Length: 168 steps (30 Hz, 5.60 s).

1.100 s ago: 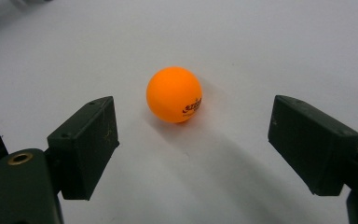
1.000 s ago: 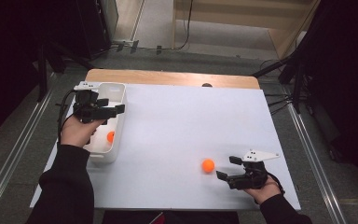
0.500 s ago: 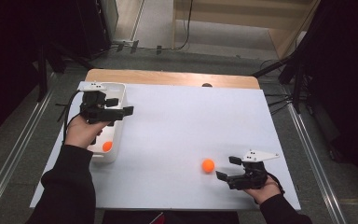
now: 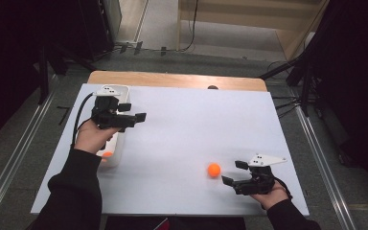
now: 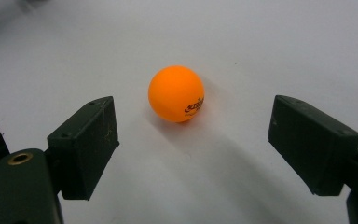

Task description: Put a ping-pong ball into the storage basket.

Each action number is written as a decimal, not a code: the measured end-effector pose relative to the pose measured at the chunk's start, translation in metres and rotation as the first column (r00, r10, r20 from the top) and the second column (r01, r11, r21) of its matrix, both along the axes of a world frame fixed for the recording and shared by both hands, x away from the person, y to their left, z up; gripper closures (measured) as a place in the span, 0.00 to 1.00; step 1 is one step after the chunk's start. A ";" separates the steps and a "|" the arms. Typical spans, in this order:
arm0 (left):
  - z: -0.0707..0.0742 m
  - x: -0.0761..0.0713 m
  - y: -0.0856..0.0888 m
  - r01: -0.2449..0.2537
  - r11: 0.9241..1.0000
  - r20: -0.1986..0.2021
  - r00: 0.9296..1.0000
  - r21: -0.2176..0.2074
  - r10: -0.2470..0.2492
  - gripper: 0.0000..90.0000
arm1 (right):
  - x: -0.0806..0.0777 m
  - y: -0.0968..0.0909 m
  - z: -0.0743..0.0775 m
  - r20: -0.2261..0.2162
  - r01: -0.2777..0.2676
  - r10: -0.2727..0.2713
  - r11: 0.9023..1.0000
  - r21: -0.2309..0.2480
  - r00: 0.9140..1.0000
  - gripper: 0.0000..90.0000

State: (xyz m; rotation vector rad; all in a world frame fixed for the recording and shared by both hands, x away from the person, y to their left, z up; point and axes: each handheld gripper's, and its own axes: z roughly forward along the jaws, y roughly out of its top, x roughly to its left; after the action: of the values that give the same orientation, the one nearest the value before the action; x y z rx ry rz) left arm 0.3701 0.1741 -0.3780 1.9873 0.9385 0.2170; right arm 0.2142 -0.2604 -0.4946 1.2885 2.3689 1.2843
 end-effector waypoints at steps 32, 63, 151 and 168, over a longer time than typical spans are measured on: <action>-0.015 -0.034 -0.010 0.090 0.996 0.027 0.996 0.004 -0.090 0.27 | 0.001 0.002 0.001 0.000 -0.003 0.003 1.000 -0.009 1.000 0.16; -0.045 -0.073 -0.008 0.183 0.983 0.040 0.982 0.011 -0.184 0.27 | -0.004 -0.001 0.000 -0.003 0.005 -0.005 1.000 -0.011 1.000 0.16; -0.095 -0.115 0.014 0.295 0.954 -0.014 0.956 0.057 -0.295 0.27 | 0.034 0.036 0.011 0.052 -0.033 0.031 0.999 0.025 0.998 0.16; -0.094 -0.116 0.014 0.303 0.952 -0.013 0.953 0.043 -0.302 0.27 | 0.036 0.037 -0.002 0.042 -0.036 0.037 0.999 -0.019 0.998 0.16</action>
State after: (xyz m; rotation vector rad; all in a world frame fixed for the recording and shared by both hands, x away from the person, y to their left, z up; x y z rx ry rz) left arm 0.2544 0.1883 -0.4716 2.1431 0.6249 0.0587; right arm 0.2502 -0.2239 -0.4964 1.2065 2.3800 1.2832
